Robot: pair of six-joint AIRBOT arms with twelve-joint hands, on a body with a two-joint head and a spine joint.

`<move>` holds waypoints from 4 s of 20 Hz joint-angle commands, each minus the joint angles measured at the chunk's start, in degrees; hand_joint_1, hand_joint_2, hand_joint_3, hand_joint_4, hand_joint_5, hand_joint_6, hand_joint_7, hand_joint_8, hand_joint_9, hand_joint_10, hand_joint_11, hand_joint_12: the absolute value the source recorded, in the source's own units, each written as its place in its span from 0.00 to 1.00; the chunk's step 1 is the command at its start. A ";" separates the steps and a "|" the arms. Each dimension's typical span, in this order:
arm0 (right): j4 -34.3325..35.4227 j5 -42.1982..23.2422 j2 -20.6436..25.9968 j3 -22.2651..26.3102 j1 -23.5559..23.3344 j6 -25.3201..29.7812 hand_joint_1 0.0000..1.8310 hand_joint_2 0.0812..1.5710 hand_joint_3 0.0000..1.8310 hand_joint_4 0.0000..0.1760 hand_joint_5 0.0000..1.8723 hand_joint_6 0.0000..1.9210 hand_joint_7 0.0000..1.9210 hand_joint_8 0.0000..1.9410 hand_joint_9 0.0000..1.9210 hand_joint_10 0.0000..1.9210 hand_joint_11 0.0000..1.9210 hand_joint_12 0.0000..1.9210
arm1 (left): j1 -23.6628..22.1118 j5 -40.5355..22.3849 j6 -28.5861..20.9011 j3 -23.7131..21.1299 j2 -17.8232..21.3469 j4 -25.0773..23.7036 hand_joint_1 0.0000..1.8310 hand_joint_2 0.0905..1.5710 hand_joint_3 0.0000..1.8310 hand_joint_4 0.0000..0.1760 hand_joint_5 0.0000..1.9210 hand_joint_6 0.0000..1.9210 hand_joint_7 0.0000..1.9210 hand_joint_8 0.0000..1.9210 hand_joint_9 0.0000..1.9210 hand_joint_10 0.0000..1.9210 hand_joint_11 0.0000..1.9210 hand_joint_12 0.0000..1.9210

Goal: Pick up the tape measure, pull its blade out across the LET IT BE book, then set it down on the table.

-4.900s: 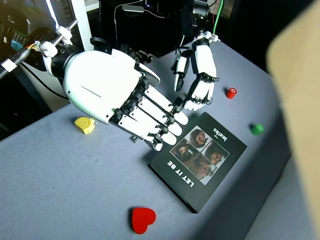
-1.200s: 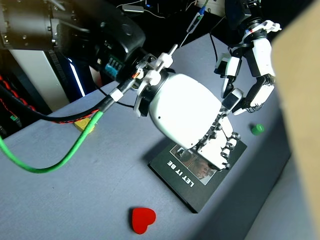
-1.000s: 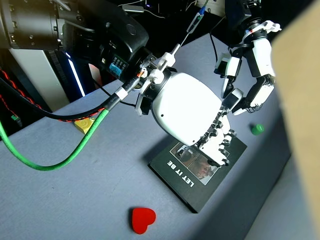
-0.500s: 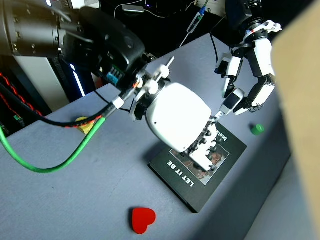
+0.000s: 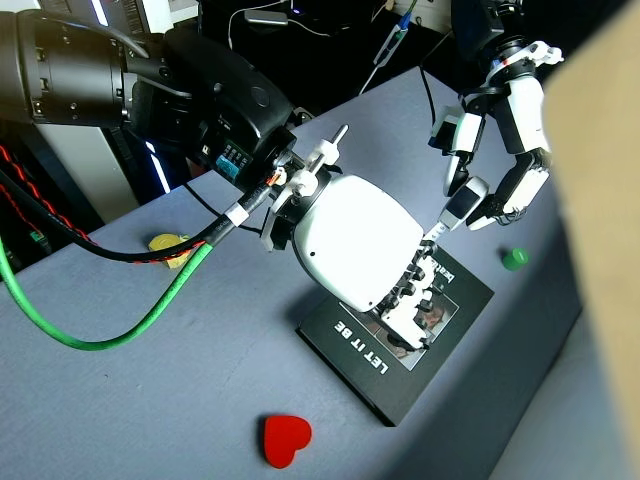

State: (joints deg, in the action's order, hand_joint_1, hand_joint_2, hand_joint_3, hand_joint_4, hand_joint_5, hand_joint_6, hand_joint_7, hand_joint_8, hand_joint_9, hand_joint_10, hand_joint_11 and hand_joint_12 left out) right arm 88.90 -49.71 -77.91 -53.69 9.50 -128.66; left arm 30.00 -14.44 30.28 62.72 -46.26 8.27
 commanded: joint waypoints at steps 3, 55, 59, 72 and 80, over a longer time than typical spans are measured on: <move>-7.16 -1.47 -0.19 -0.76 0.59 0.91 0.58 0.72 0.00 0.00 0.41 0.02 0.44 0.02 0.40 0.06 0.13 0.63 | -0.50 -6.99 -0.69 0.18 0.18 0.38 0.76 0.67 0.00 0.00 0.54 0.38 0.54 0.43 0.51 0.63 0.47 0.56; -11.45 0.93 7.50 0.60 3.10 2.38 0.65 0.72 0.00 0.14 0.48 0.57 0.48 0.59 0.40 0.53 0.32 0.79 | 0.06 -7.78 -1.07 0.02 0.17 1.08 0.76 0.67 0.00 0.00 0.54 0.37 0.55 0.44 0.51 0.63 0.49 0.57; -11.45 1.84 9.18 0.53 3.23 2.46 0.65 0.72 0.00 0.13 0.48 0.57 0.48 0.59 0.39 0.53 0.31 0.78 | 0.06 -7.78 -1.07 0.05 0.13 1.08 0.76 0.67 0.00 0.00 0.55 0.35 0.54 0.44 0.52 0.62 0.48 0.56; -11.46 3.36 12.19 -1.01 2.98 2.96 0.65 0.73 0.00 0.16 0.46 0.60 0.47 0.60 0.39 0.53 0.30 0.78 | 0.16 -7.78 -1.12 0.09 0.07 1.27 0.76 0.67 0.00 0.00 0.53 0.37 0.55 0.44 0.51 0.63 0.48 0.56; -11.46 3.79 13.00 -1.35 2.47 3.00 0.65 0.73 0.00 0.17 0.46 0.61 0.47 0.59 0.39 0.53 0.30 0.78 | 0.17 -7.78 -1.12 0.07 0.07 1.27 0.76 0.67 0.00 0.00 0.53 0.37 0.56 0.43 0.51 0.63 0.49 0.56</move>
State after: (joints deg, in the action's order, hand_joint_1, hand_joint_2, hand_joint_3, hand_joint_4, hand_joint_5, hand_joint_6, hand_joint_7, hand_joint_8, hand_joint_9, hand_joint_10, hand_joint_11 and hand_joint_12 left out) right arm 81.36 -41.15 -65.89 -54.39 12.69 -125.01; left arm 30.59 -16.34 28.82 62.37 -46.33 9.65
